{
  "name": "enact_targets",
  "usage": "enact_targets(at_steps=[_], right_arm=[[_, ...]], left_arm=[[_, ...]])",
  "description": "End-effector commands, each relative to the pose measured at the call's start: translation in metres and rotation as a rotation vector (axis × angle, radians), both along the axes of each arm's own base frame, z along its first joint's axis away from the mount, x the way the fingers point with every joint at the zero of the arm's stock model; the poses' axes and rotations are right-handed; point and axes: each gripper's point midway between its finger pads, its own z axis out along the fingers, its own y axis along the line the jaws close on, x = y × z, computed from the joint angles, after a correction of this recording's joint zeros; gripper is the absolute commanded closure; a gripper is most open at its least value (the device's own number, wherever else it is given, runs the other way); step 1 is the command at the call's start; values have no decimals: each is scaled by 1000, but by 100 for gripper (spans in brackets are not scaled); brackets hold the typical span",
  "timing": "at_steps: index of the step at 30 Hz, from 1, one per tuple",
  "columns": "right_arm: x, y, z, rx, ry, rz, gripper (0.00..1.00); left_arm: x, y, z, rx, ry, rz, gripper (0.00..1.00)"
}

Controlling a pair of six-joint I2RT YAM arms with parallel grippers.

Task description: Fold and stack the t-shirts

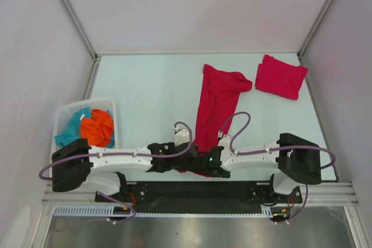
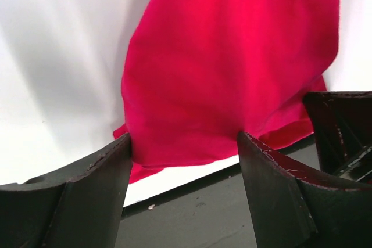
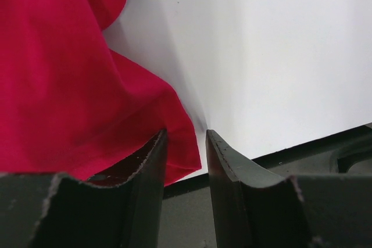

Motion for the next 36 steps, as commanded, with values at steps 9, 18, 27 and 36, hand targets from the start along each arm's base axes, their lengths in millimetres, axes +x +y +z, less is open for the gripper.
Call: enact_targets(at_steps=[9,18,27,36], right_arm=[[-7,2,3,28,-27,-23,62],[-8,9,2,25,-23,-7,61],[-8,6,2,20,-26,-6,62],[-4,5,5,20,-34,-7,62]], left_arm=[[-15,14,-15,39,40,-10,25],[-17,51,-19,111,21,36,25],[-16,38,-21,101,29,18,25],[-9,24,6,86,-6,-9,25]])
